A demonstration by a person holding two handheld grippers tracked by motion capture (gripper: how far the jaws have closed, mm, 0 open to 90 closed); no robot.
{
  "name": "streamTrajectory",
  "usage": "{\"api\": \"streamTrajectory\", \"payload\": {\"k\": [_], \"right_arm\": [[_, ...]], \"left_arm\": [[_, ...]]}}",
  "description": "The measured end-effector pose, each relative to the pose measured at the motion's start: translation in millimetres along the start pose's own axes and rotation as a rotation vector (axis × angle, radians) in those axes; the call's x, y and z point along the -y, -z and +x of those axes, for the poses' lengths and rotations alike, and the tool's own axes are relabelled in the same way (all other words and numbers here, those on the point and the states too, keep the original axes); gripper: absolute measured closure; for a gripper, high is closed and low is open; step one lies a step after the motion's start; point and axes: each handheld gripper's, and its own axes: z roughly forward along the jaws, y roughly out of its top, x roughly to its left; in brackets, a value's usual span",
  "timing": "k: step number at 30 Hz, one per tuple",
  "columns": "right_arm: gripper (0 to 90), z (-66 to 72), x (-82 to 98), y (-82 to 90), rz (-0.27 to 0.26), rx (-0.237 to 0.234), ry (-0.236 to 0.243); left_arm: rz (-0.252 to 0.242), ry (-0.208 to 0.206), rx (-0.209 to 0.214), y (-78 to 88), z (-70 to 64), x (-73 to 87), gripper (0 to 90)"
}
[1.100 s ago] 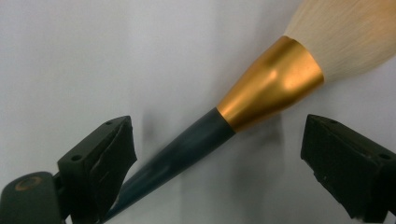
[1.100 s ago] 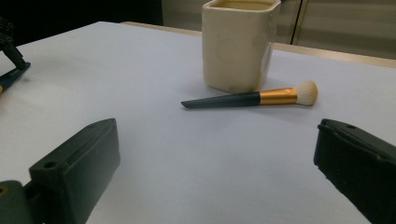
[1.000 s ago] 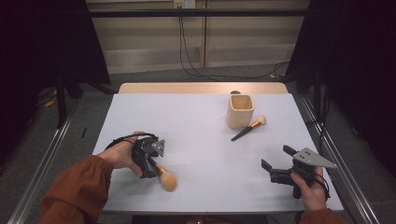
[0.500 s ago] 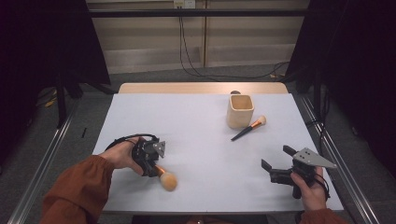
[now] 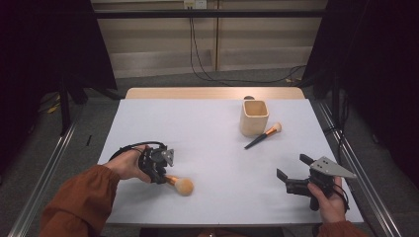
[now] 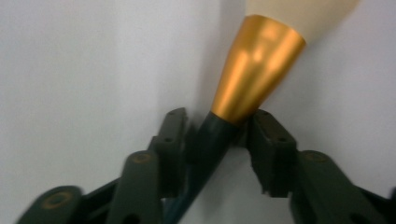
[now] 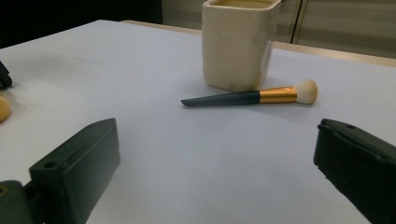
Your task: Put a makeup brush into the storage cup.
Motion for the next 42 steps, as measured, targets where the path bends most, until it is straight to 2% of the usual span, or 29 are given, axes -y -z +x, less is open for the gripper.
{"api": "streamTrajectory", "payload": {"k": [6,8,11,12,17,25,28,31,32,33,34,36,38,39,42], "right_arm": [[0.1,0.2,0.0,-0.3,0.003,0.001,-0.001],[0.2,0.1,0.1,-0.1,0.002,0.003,0.0],[0.2,-0.2,0.1,-0.1,0.003,0.006,-0.001],[0.2,-0.2,0.1,0.0,0.002,0.007,-0.001],[0.2,-0.3,0.1,-0.3,0.003,0.007,0.002],[0.2,-0.4,0.0,-0.4,0.004,0.008,0.0],[0.2,-0.5,0.1,-0.3,0.004,0.007,0.001],[0.2,-0.6,0.1,-0.2,0.003,0.006,0.0],[0.2,-0.5,0.1,-0.2,0.003,0.006,0.001],[0.2,-0.5,0.0,-0.3,0.003,0.006,0.0],[0.2,-0.6,0.0,-0.4,0.004,0.006,0.001],[0.2,-0.4,0.0,-0.4,0.005,0.006,0.0],[0.2,-0.3,-0.1,-0.4,0.004,0.007,0.0],[0.2,-0.4,-0.1,-0.4,0.004,0.007,0.0],[0.1,-0.3,-0.1,-0.5,0.005,0.007,-0.002]], "left_arm": [[0.015,0.008,-0.005,-0.3,-1.4,-2.0,66.3],[0.025,0.014,-0.006,-0.4,-3.0,-2.8,70.5],[0.01,0.043,0.001,-0.8,-3.1,-2.3,73.9],[0.019,0.03,-0.003,0.0,-2.2,-2.3,74.2],[-0.002,0.066,0.012,0.7,-1.2,-0.5,74.4],[-0.014,0.115,-0.006,2.2,-2.3,1.1,74.7],[-0.045,0.15,0.001,2.1,-2.0,3.7,74.7],[-0.049,0.144,-0.009,3.3,-2.1,5.1,74.7],[-0.074,0.148,-0.018,2.5,-2.9,5.8,74.7],[-0.085,0.143,0.001,2.5,-2.7,7.1,74.7],[-0.1,0.157,-0.009,2.2,-3.6,7.9,74.7],[-0.104,0.149,-0.005,3.1,-2.5,10.1,74.7],[-0.124,0.174,0.001,4.5,-2.2,12.4,74.7],[-0.151,0.201,-0.003,4.7,-3.3,13.5,74.7],[-0.187,0.232,0.0,8.1,-1.7,17.3,74.7]]}}
